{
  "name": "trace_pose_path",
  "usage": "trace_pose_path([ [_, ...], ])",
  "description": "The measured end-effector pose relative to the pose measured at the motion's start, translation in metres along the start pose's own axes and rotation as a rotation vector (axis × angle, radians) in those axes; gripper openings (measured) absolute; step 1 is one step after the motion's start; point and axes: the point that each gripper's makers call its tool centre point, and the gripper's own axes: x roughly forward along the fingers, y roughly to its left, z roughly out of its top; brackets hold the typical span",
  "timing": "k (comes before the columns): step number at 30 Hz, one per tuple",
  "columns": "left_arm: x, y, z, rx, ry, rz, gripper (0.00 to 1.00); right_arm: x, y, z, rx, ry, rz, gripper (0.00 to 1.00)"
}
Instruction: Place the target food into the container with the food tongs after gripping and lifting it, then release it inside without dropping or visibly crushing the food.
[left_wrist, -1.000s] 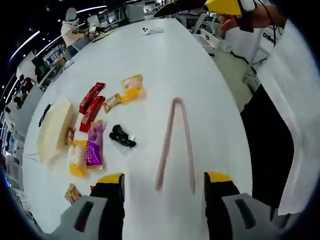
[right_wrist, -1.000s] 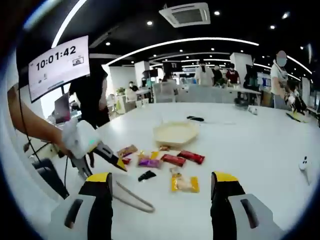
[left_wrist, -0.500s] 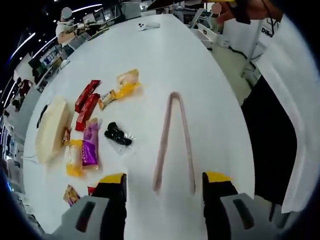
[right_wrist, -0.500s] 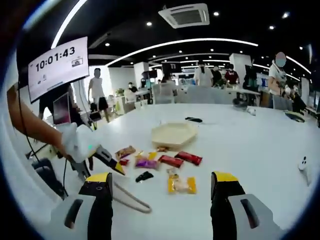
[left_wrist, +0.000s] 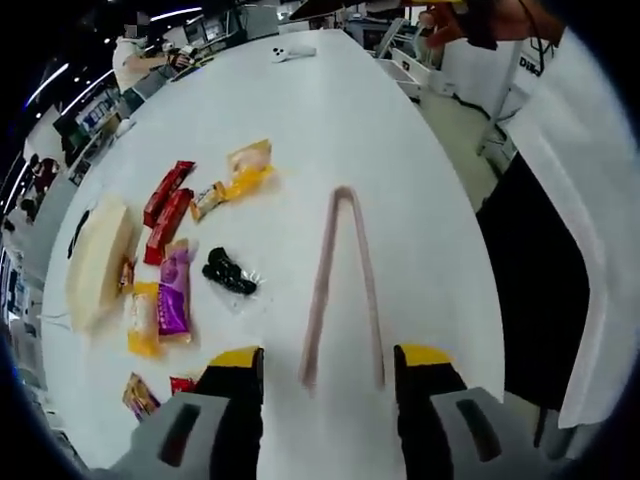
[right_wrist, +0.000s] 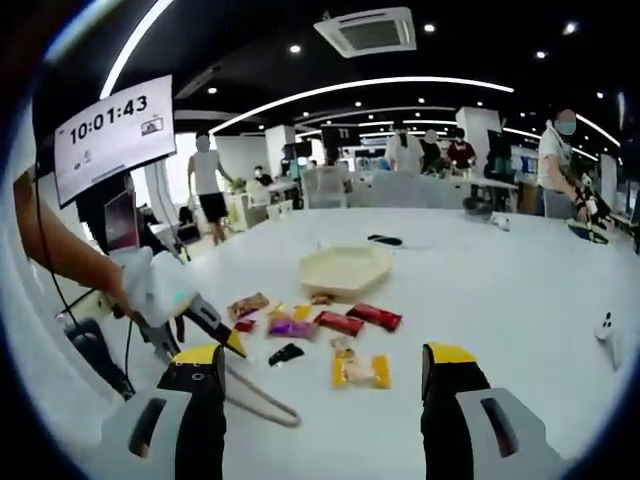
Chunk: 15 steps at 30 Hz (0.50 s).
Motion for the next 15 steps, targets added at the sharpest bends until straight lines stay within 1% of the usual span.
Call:
trace_pose_path([
  [8,-0.0002,-0.0032,0.0006,0.007,0.0,-0.015,0.45,0.0021,0.0022,0.0024,0.001,-0.008,0.011,0.81],
  [12,-0.0002,-0.0016,0.0014,0.006,0.002,-0.008,0.42,0.0032,0.0063,-0.0006,-0.011,0.014,0.032,0.81],
  [15,-0.0002,-0.0017,0.0018,0.003,0.002,-0.008,0.41,0.004,0.0067,0.0,-0.019,0.017,0.036,0.81],
])
